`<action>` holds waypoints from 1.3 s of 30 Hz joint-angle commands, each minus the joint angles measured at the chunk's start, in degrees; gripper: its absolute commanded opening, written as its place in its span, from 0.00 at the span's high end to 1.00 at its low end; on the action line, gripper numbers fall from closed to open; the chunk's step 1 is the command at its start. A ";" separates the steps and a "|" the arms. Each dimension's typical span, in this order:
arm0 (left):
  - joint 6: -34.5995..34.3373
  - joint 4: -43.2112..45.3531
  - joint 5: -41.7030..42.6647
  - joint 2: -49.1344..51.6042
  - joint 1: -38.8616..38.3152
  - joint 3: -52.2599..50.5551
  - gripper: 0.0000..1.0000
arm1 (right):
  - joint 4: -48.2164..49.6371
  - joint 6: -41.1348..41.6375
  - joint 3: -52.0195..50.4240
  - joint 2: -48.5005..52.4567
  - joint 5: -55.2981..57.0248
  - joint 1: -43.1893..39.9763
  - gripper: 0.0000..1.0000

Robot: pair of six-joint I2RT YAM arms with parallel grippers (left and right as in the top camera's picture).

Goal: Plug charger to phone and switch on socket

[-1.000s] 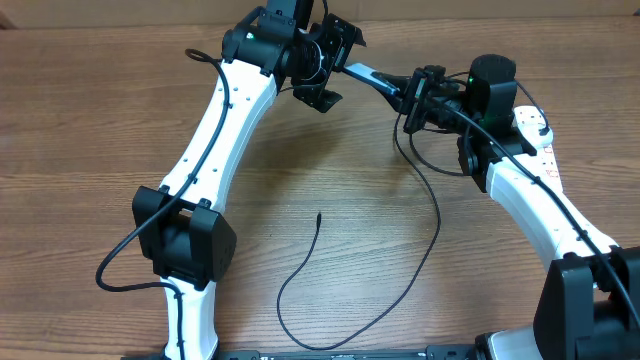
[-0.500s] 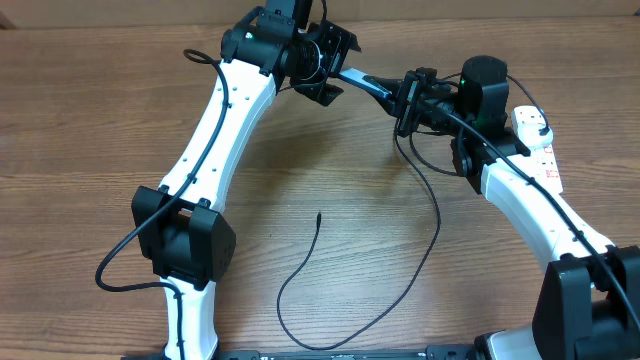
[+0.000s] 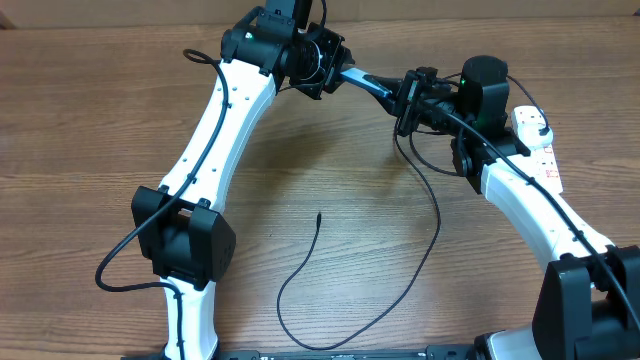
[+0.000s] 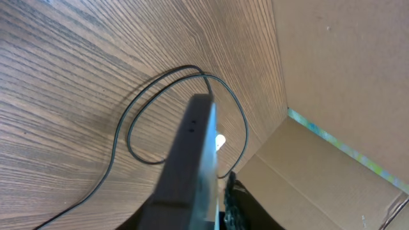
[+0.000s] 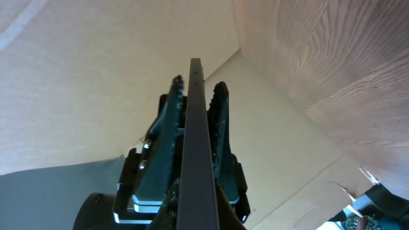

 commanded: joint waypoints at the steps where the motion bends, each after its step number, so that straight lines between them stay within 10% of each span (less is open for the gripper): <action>1: 0.31 -0.11 -0.35 -0.22 -0.39 0.46 0.77 | 2.60 -0.04 1.14 -0.31 -1.92 0.44 0.96; 6: 0.79 -0.09 -0.33 -0.20 -0.42 0.46 0.95 | 3.30 -0.28 1.14 -0.31 -1.92 0.44 0.96; 18: 3.32 -0.11 -0.13 -0.20 -0.42 0.46 0.96 | 3.30 -0.46 1.14 -0.31 -1.90 0.44 0.79; 22: 4.63 -0.09 -0.13 -0.20 -0.42 0.46 0.96 | 3.30 -0.59 1.14 -0.31 -1.92 0.44 0.63; 28: 8.09 -0.11 -0.09 -0.20 1.16 0.46 0.96 | 6.08 -12.35 1.14 -0.31 -2.75 0.07 0.12; 39: 30.23 -1.64 14.56 -0.20 11.96 0.46 0.96 | 0.92 -34.86 1.14 -0.31 -9.64 -2.23 0.00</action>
